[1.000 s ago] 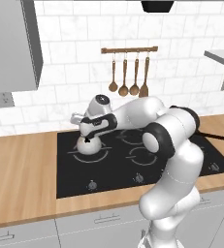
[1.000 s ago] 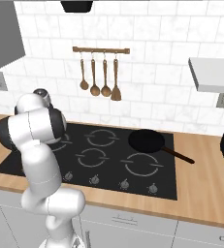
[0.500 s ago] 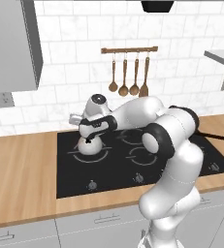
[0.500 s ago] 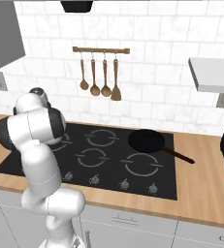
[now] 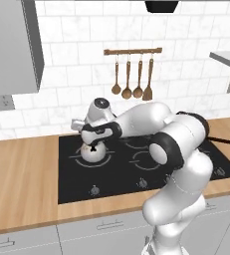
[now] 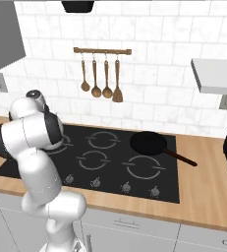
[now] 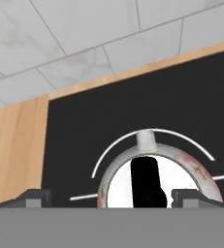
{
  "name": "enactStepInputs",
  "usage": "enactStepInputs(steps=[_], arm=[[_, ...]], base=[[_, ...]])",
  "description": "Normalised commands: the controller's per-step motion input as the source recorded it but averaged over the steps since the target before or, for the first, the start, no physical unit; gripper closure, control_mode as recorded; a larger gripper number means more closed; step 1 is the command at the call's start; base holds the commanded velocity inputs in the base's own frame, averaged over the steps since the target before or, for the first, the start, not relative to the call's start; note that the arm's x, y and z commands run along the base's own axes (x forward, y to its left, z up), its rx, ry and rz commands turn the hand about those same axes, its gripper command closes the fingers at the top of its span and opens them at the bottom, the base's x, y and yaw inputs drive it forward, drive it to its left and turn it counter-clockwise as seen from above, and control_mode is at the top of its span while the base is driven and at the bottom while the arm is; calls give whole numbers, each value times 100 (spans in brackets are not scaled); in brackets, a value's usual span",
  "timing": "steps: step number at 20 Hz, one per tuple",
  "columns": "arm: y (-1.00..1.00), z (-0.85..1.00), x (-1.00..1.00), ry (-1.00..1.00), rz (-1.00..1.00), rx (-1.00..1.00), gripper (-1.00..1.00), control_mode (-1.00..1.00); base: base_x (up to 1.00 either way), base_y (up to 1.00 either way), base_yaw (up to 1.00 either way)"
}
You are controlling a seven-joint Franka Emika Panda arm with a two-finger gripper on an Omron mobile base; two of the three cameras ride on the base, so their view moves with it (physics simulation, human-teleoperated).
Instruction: Pick the kettle from the counter and place it on a stove burner. Then turn the burner on.
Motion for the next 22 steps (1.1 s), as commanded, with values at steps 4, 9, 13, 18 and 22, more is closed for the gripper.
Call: enactStepInputs(steps=[4,9,13,18,22], arm=[[-2,60,-29,-9,0,1,-100,-100],[0,78,-69,-13,0,-1,-100,-100],[3,-18,-100,24,1,-11,-100,-100],[2,-62,-100,19,3,-12,-100,-100],[0,-71,-100,19,6,-6,-100,-100]], base=[[0,0,0],[0,0,0],[0,0,0],[0,0,0],[0,0,0]])
